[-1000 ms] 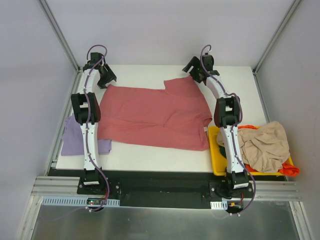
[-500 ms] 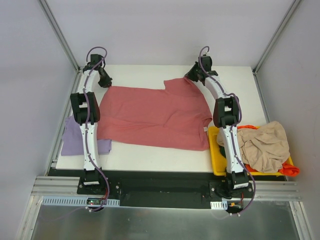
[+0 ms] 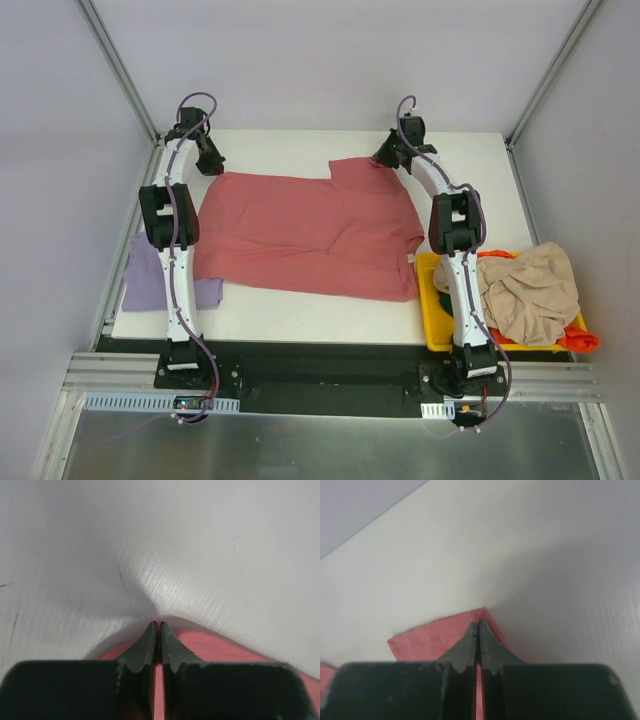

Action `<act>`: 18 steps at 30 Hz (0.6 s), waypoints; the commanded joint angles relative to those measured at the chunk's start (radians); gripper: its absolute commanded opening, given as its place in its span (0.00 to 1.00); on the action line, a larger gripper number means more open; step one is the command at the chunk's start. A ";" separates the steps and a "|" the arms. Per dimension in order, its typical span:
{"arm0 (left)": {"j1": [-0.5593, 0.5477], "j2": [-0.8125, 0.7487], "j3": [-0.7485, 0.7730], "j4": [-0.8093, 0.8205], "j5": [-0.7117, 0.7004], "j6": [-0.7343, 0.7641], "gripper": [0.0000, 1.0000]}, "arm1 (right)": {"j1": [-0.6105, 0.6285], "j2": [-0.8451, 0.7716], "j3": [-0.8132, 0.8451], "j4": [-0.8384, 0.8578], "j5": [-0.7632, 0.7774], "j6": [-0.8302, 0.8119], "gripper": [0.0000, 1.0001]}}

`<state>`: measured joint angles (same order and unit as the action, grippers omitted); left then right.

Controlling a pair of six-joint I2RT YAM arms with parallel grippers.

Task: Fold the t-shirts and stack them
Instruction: Grap the side of the flattened tshirt furthest away from the robot with both arms

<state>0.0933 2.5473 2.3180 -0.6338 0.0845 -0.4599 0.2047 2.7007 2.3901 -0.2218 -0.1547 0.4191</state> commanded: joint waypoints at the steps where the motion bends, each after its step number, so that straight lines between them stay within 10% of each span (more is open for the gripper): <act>1: -0.001 -0.133 -0.029 -0.012 0.073 0.069 0.00 | 0.001 -0.182 -0.094 0.012 0.004 -0.141 0.00; 18: -0.001 -0.404 -0.390 0.048 0.146 0.228 0.00 | 0.009 -0.521 -0.527 0.064 -0.258 -0.339 0.00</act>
<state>0.0929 2.2749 2.0239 -0.6147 0.2001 -0.2935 0.2043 2.3425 1.9598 -0.2077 -0.3149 0.1467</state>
